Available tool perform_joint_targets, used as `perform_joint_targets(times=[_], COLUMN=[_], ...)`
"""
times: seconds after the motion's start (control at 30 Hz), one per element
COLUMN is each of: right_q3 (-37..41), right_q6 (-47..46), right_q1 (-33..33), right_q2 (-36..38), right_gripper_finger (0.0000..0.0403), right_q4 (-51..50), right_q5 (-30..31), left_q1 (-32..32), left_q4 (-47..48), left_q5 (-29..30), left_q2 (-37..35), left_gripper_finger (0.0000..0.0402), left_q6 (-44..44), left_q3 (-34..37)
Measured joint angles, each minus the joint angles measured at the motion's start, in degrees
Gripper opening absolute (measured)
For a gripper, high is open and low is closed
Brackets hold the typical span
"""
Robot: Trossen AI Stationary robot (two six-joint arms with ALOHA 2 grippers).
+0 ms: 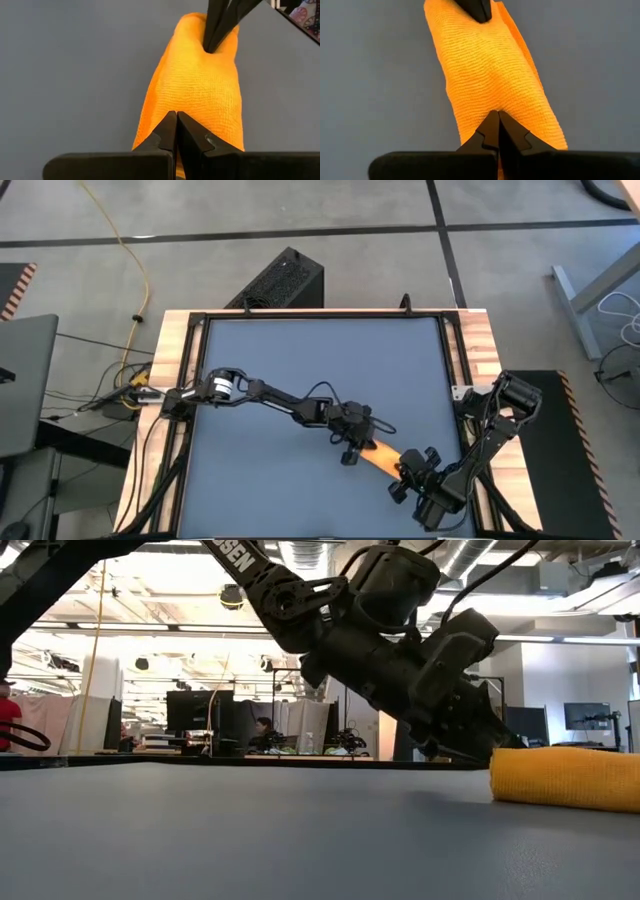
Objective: Roll towel
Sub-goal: Roll the orange microfiber towel
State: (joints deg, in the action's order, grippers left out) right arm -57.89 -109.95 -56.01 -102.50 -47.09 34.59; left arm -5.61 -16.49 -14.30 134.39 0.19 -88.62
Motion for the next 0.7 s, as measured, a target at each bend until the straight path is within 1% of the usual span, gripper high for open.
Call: perform_joint_targets(times=[0.1,0.2,0.3,0.43,0.53,0.7], right_q3=[0.0,0.0,0.0,0.0,0.0,0.0], right_q6=[0.0,0.0,0.1,0.2,0.2,0.0], right_q1=[-0.1,-0.1,-0.1,-0.1,-0.2,-0.2], right_q2=[0.0,0.0,0.0,0.0,0.0,0.0], right_gripper_finger=[0.0022,0.0022,0.0022,0.0022,0.0022,0.0022], right_q4=[0.1,0.1,0.1,0.0,0.0,0.2], right_q5=[-0.3,-1.0,-1.3,-1.5,-1.7,-1.8], left_q1=[0.0,0.0,0.0,0.0,0.0,0.0], left_q4=[3.4,9.7,16.8,24.9,28.3,31.6], left_q5=[-1.6,-3.1,-2.7,0.1,1.5,1.5], left_q2=[0.0,0.0,0.0,0.0,0.0,0.0], left_gripper_finger=[0.0000,0.0004,0.0018,0.0043,0.0061,0.0082], left_q6=[0.8,3.9,6.2,7.9,9.2,11.8], left_q3=[-1.6,-4.5,-8.3,-13.4,-16.3,-19.1])
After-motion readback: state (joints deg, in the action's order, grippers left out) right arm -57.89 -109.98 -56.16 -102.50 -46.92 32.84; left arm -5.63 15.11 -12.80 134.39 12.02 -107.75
